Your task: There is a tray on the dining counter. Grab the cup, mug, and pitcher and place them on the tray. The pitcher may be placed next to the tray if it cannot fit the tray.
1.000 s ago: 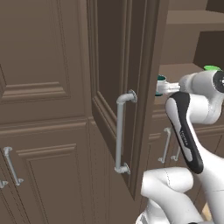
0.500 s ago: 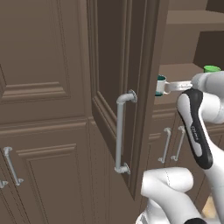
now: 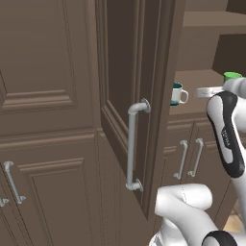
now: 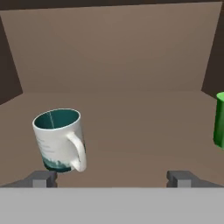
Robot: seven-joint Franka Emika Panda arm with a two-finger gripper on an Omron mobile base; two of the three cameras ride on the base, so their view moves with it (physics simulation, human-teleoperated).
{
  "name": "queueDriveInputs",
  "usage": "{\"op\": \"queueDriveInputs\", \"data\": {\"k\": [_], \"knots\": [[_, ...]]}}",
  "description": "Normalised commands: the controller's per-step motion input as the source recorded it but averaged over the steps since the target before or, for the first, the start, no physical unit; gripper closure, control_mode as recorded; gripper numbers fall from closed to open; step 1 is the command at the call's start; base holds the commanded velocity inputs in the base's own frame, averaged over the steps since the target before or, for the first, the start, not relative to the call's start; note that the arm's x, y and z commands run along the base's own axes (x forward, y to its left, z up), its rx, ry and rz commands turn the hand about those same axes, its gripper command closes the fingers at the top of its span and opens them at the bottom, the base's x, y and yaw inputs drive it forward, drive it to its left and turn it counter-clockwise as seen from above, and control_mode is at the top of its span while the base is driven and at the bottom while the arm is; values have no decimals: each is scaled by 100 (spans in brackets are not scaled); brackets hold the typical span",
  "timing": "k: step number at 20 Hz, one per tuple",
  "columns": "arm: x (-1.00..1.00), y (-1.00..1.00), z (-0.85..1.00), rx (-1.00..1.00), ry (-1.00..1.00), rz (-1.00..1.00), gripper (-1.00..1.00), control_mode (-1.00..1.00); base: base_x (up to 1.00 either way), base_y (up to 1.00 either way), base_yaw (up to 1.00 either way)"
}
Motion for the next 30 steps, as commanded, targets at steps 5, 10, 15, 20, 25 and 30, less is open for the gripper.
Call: {"op": "queueDriveInputs", "data": {"k": [5,10,15,20,25,30], "knots": [[0,-23,0,-7,0,3,-100,-100,0,0,0],[0,-14,0,-15,0,3,-100,-100,0,0,0],[0,-16,0,-15,1,0,-100,-100,0,0,0],[1,-14,0,-5,6,0,-100,-100,0,0,0],[12,-12,0,-1,11,-1,-100,-100,0,0,0],[11,-6,0,-1,5,0,-100,-100,0,0,0]]}}
